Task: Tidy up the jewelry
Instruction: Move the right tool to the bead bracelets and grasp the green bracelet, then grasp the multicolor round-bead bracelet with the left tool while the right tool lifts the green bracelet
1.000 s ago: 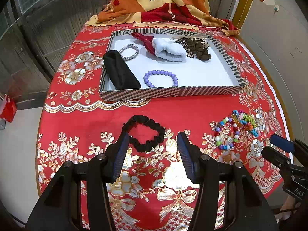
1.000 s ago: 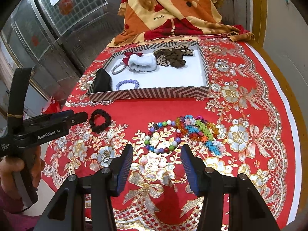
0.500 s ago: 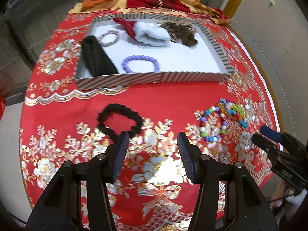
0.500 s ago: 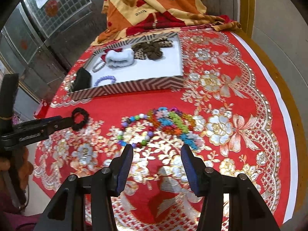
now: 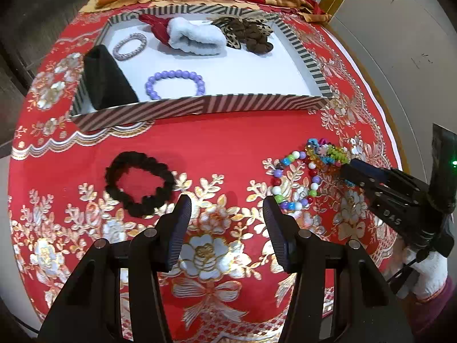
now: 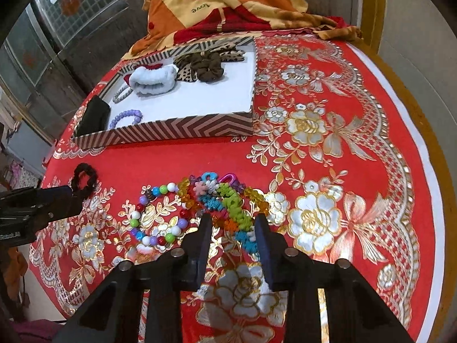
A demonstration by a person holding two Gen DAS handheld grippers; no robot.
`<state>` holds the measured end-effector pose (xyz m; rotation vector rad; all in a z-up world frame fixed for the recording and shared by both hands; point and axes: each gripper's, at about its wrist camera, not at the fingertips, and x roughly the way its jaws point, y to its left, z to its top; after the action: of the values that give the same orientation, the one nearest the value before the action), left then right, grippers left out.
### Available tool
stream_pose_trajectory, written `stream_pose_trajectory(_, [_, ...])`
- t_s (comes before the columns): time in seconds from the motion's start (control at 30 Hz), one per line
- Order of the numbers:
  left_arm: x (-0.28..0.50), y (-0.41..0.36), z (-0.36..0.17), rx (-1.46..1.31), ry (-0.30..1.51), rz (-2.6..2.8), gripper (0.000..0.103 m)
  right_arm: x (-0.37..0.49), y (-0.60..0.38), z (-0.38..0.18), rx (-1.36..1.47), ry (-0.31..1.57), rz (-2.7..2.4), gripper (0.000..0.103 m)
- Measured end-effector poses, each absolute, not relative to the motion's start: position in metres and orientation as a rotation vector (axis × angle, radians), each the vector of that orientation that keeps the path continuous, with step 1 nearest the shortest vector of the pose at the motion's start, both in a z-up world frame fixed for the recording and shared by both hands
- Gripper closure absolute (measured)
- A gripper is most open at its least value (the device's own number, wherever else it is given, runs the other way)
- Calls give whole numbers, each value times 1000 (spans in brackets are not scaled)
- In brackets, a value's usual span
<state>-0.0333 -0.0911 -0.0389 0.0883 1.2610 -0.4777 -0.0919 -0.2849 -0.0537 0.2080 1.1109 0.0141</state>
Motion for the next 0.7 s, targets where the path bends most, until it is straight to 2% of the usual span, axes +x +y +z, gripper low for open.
stream_pose_trajectory(0.17, [-29, -100, -45, 95, 1286, -489, 51, -88, -290, -57, 224, 1094, 41, 92])
stream_pose_trajectory(0.47, [-22, -115, -54, 50, 1315, -549, 52, -116, -318, 1, 319, 957, 26, 93])
stream_pose_trajectory(0.7, [-22, -143, -61, 156, 1300, -575, 52, -128, -337, 35, 403, 867, 18, 93])
